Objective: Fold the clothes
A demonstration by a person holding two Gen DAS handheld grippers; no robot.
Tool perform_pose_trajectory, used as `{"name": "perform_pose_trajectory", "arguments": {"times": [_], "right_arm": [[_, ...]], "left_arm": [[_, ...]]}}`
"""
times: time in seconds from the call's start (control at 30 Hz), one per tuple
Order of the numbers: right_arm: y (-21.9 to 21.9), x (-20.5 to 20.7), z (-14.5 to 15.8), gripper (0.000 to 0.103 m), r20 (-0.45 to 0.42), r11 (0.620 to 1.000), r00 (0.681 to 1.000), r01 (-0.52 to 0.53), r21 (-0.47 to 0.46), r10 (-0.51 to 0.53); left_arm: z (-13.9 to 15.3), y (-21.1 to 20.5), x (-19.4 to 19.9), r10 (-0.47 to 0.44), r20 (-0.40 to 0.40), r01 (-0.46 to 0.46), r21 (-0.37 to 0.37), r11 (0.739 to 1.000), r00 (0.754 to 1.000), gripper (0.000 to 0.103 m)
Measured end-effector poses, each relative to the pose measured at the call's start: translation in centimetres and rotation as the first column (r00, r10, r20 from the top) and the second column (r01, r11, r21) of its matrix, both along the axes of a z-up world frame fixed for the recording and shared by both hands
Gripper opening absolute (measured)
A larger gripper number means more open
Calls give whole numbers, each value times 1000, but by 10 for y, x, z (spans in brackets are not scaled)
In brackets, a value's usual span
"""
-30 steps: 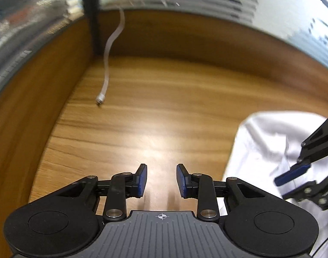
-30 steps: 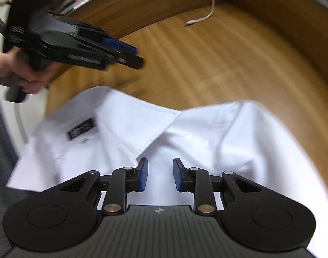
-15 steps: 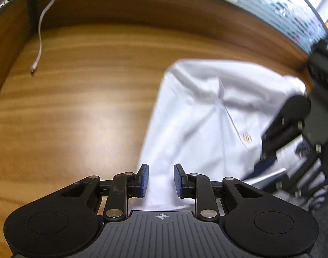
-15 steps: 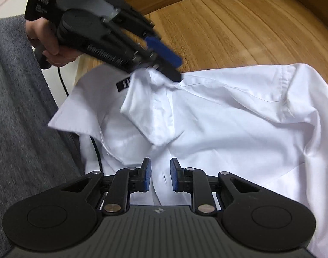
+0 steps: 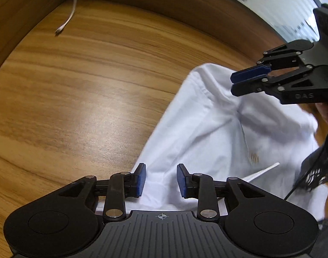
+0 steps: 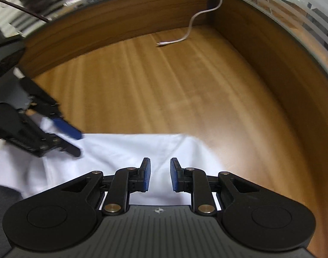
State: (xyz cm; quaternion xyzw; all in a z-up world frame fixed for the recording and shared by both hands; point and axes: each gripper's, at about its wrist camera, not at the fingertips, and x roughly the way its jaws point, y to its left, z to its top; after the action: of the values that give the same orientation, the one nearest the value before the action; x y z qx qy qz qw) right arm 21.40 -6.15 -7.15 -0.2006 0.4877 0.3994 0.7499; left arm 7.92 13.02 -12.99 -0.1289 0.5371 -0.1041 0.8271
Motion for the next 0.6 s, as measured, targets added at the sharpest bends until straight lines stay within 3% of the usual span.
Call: {"name": "perform_pose_trajectory", "arguments": {"times": [0.2, 0.33, 0.43, 0.5, 0.6], "right_arm": [[21, 22, -23, 28, -23, 992, 998, -62, -111, 60], [32, 29, -38, 29, -56, 990, 997, -54, -129, 47], [36, 29, -31, 29, 26, 993, 999, -16, -115, 19], [36, 29, -22, 29, 29, 997, 1000, -9, -75, 12], [37, 28, -25, 29, -63, 999, 998, -21, -49, 18]], "left_arm": [[-4, -3, 6, 34, -6, -34, 1, 999, 999, 32], [-5, -4, 9, 53, -8, -53, 5, 999, 999, 22], [-3, -6, 8, 51, -3, -51, 17, 999, 999, 17], [-2, -7, 8, 48, 0, -48, 23, 999, 999, 17], [0, -10, 7, 43, 3, -43, 32, 999, 999, 17]]}}
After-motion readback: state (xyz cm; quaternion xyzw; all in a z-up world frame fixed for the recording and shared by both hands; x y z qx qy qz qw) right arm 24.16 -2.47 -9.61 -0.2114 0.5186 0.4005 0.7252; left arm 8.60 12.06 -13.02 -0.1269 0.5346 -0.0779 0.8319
